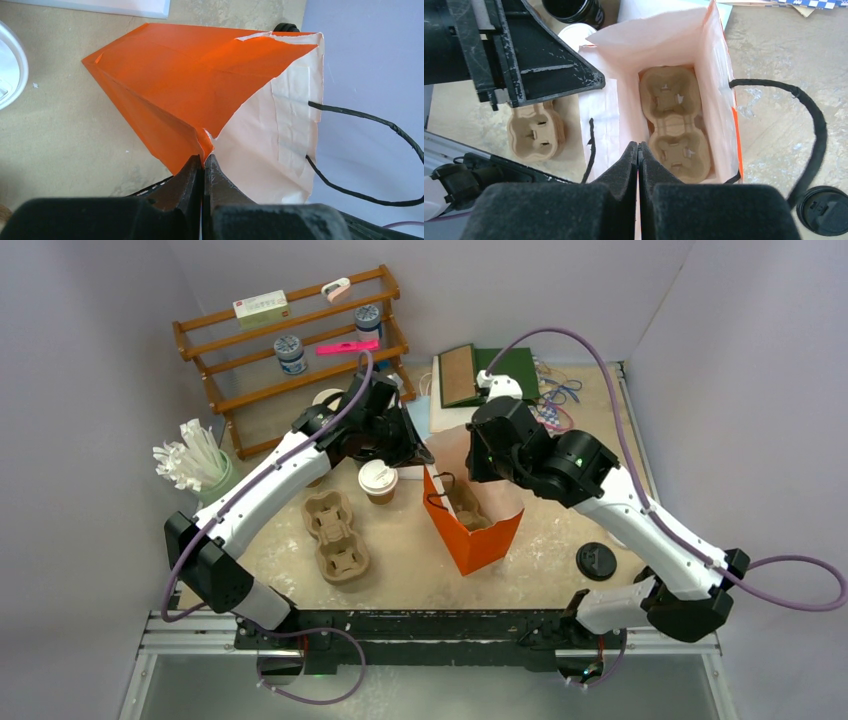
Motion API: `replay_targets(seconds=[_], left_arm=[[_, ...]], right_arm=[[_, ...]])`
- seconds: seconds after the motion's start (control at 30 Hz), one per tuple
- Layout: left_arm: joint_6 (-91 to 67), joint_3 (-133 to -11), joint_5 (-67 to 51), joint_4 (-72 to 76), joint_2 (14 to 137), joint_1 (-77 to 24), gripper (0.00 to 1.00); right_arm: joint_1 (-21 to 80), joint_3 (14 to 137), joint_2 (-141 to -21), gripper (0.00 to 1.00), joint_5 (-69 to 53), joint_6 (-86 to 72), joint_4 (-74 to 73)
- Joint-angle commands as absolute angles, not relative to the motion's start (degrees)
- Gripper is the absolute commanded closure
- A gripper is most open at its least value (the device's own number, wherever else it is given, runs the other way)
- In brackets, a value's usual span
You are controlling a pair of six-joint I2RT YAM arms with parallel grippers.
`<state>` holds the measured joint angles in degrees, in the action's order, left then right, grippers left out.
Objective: Pack the takeout coffee
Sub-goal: Adjust the cup tray in the takeout bag.
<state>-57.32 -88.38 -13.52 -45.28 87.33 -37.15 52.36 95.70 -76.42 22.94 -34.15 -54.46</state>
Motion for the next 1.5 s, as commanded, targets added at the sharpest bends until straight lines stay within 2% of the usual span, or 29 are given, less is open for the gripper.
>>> replay_targets(seconds=[0.0, 0.2, 0.5, 0.73, 1.03, 1.47], left_arm=[[-55.3, -90.2, -14.1, -44.2, 87.5, -37.1, 1.0], [-54.2, -91.3, -13.4, -46.6, 87.8, -37.1, 1.0], [-51.4, -92.6, -12.9, -49.2, 88.7, -37.1, 1.0], [-49.7, -93.9, -13.4, -49.4, 90.5, -37.1, 1.0], [-49.4, -95.2, -13.5, -49.2, 91.8, -37.1, 1.0], [-45.5, -97.2, -11.4, -53.8, 93.4, -37.0, 1.0]], right_arm=[[51.9, 93.3, -77.8, 1.0, 22.2, -33.1, -54.7], [51.9, 89.3, -79.8, 1.0, 22.0, -33.4, -53.2], [51.9, 74.8, -76.2, 1.0, 16.5, -29.0, -44.9], [51.9, 72.8, -77.6, 1.0, 21.1, -22.2, -43.8], [51.9, 67.1, -78.6, 1.0, 13.2, -21.8, -42.5], [50.8, 59.5, -78.9, 1.0, 9.6, -20.6, -36.0]])
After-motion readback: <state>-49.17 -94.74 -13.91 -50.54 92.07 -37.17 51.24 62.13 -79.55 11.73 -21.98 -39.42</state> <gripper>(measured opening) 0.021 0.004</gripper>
